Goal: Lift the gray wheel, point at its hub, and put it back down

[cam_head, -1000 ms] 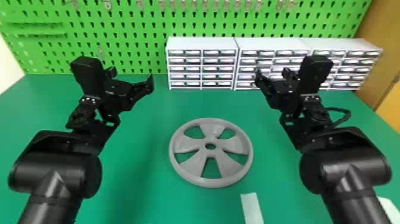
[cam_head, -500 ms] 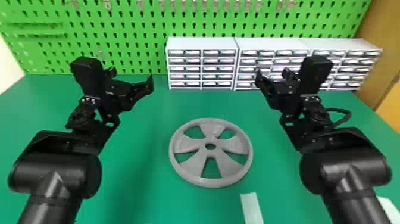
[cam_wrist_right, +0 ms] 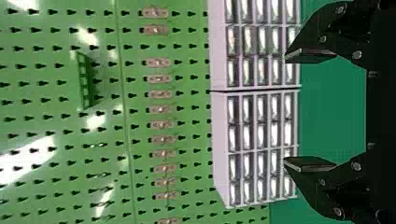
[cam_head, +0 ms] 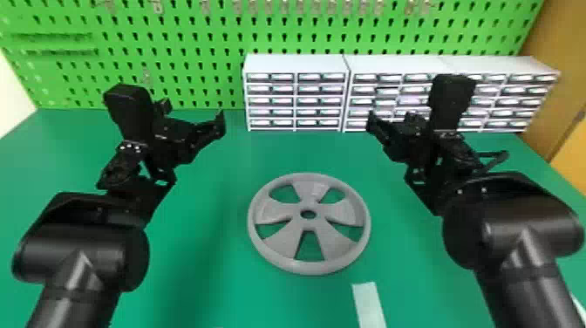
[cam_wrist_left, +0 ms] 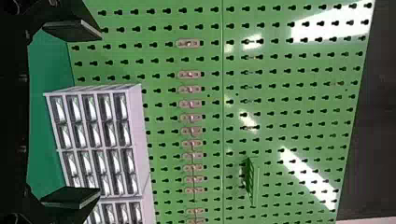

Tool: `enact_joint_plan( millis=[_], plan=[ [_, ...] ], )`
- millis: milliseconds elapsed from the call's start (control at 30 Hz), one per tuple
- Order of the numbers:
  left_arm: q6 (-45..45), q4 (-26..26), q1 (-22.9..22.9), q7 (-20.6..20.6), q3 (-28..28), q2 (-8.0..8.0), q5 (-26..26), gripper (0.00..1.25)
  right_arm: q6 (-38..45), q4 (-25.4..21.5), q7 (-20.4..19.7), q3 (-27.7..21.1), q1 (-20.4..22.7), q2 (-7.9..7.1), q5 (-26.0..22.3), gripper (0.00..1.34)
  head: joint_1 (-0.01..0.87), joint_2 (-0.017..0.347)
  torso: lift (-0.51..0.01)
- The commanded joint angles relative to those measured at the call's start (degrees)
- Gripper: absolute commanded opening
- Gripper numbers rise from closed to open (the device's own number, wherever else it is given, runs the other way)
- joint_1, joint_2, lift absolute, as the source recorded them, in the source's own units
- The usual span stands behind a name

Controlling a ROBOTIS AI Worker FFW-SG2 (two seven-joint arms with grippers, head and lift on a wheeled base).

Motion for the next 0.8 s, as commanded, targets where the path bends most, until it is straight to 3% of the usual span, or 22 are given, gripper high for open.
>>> enact_joint_plan(
  millis=[0, 533, 767],
  plan=[
    [0.09, 0.0, 0.05, 0.0, -0.03, 0.0, 0.0, 1.13, 7.37, -2.31, -2.9, 0.68, -0.54, 0.16, -1.4, 0.85, 0.692, 0.048, -0.088],
    [0.61, 0.0, 0.05, 0.0, -0.2, 0.27, 0.09, 1.14, 26.01, -4.68, -15.65, 2.52, -3.88, 0.51, -7.81, 0.86, 0.692, 0.048, -0.088],
    [1.05, 0.0, 0.05, 0.0, -0.47, 0.27, 0.09, 1.14, 33.21, -2.92, -16.79, 2.52, -6.61, 0.51, -9.75, 0.86, 0.692, 0.048, -0.088]
  ],
)
